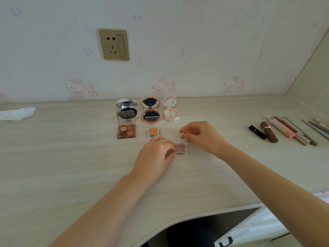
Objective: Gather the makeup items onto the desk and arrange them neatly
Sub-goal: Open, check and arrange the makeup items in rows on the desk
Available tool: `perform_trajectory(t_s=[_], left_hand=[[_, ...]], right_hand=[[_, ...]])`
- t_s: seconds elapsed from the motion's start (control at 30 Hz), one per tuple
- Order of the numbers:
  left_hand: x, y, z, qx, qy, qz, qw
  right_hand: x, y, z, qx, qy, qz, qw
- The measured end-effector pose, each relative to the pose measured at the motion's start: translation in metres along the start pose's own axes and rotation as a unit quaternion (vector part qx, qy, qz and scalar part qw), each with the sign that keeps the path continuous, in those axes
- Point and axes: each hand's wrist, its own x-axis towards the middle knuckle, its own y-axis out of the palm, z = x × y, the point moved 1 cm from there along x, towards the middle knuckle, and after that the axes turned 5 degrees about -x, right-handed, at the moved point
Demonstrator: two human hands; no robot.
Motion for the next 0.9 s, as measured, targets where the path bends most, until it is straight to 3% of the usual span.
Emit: perform_trajectory(t_s=[0.23, 0.9], left_hand=[[0.000, 0.000, -0.001, 0.001, -0.011, 0.005, 1.000], [-0.001, 0.004, 0.001, 0.000, 0.000, -0.005, 1.000]], right_hand=[[-0.011, 0.000, -0.002, -0.039, -0.041, -0.012, 0.998], [0.000, 0.002, -0.001, -0.063, -0.020, -0.012, 0.998]])
